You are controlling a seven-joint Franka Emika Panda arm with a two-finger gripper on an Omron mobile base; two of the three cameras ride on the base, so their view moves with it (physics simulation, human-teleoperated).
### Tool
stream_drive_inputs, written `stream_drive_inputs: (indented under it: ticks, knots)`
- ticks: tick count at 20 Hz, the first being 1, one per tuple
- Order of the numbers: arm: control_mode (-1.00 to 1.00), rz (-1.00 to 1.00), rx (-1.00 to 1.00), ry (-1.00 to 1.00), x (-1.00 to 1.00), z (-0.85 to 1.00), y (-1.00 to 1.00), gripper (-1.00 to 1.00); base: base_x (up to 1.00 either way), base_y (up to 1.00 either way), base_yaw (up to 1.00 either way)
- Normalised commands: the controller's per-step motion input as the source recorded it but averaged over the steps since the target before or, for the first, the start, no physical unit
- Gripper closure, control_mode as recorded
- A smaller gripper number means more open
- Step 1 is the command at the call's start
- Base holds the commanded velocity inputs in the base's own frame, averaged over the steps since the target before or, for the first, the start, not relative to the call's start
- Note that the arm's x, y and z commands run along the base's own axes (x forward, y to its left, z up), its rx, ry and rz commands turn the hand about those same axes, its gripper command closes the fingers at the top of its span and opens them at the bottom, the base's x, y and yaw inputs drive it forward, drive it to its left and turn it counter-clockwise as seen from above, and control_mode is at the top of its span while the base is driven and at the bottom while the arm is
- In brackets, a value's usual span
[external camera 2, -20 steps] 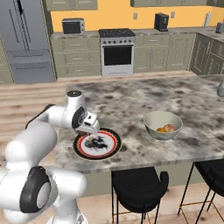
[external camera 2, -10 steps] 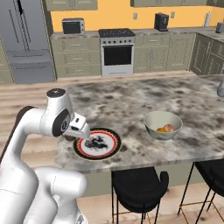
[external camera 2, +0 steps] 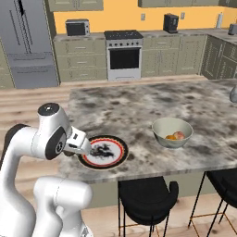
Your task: Take the fruits from the plate on the dining counter and place two fruits in each bowl.
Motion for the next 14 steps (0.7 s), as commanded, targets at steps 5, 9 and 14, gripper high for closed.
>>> stream_drive_inputs:
  ticks: [5, 9, 14]
  knots:
    - [1.0, 0.0, 0.0, 0.0, -0.02, 0.0, 0.0, 1.0, -0.56, -0.08, 0.0]
    - [1.0, 0.0, 0.0, 0.0, 0.0, 0.0, 0.0, 1.0, -0.88, -0.5, 0.0]
    - [1.0, 0.0, 0.0, 0.0, 0.0, 0.0, 0.0, 1.0, -0.31, -1.0, 0.0]
